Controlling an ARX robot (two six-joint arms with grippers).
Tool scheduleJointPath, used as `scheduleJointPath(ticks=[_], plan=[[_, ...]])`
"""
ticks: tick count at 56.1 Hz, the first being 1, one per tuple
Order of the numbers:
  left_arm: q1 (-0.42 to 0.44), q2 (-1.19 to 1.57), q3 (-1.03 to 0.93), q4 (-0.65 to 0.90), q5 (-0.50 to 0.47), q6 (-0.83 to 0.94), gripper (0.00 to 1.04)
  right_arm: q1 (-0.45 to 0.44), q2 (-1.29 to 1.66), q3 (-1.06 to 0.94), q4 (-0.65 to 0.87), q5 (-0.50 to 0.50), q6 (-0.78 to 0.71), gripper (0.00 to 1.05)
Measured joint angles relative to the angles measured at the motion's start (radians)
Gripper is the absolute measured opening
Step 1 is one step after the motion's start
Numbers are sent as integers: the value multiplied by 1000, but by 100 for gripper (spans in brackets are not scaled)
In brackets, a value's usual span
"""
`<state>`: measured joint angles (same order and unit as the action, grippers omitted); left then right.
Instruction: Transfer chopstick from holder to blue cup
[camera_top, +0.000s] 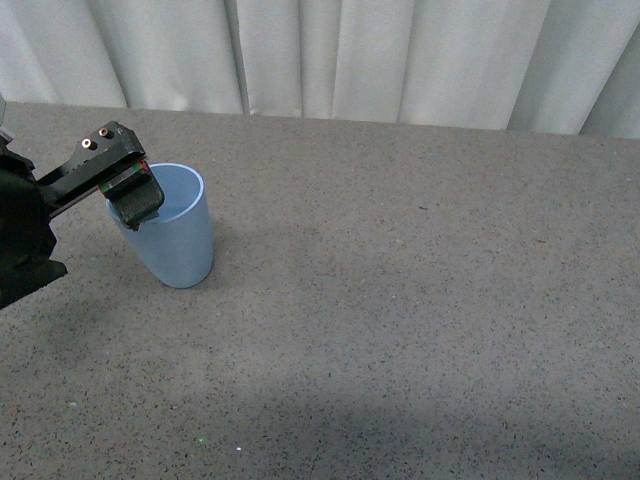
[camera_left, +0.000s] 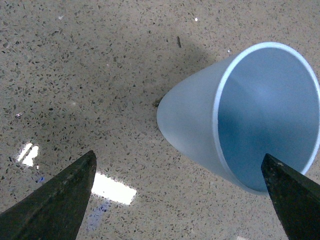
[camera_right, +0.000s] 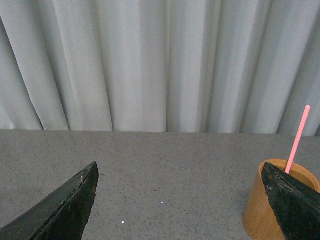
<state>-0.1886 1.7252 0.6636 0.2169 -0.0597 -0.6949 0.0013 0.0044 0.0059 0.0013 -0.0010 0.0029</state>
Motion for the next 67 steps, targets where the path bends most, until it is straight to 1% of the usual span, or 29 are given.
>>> scheduleJointPath(ticks=[29,32,33,37,44,46,48,56,58,63,67], plan=[[11,57,27,0,-13,-14,98,0,0,0,0,0,0,95],[9,60,27,3,-24,-14,88,0,0,0,0,0,0,95],[9,61,27,4,-26,-14,82,0,0,0,0,0,0,95],[6,61,27,4,-27,-14,73,0,0,0,0,0,0,95],[0,61,27,6,-26,-18,54,0,0,0,0,0,0,95],[-3,61,27,7,-25,-19,50,0,0,0,0,0,0,95],[-6,61,27,7,-19,-22,43,0,0,0,0,0,0,95],[-22,55,31,6,-6,-33,21,0,0,0,0,0,0,95],[-24,53,32,6,-3,-35,18,0,0,0,0,0,0,95],[-36,43,37,6,14,-43,4,0,0,0,0,0,0,95],[-51,28,49,2,10,-48,4,0,0,0,0,0,0,95]])
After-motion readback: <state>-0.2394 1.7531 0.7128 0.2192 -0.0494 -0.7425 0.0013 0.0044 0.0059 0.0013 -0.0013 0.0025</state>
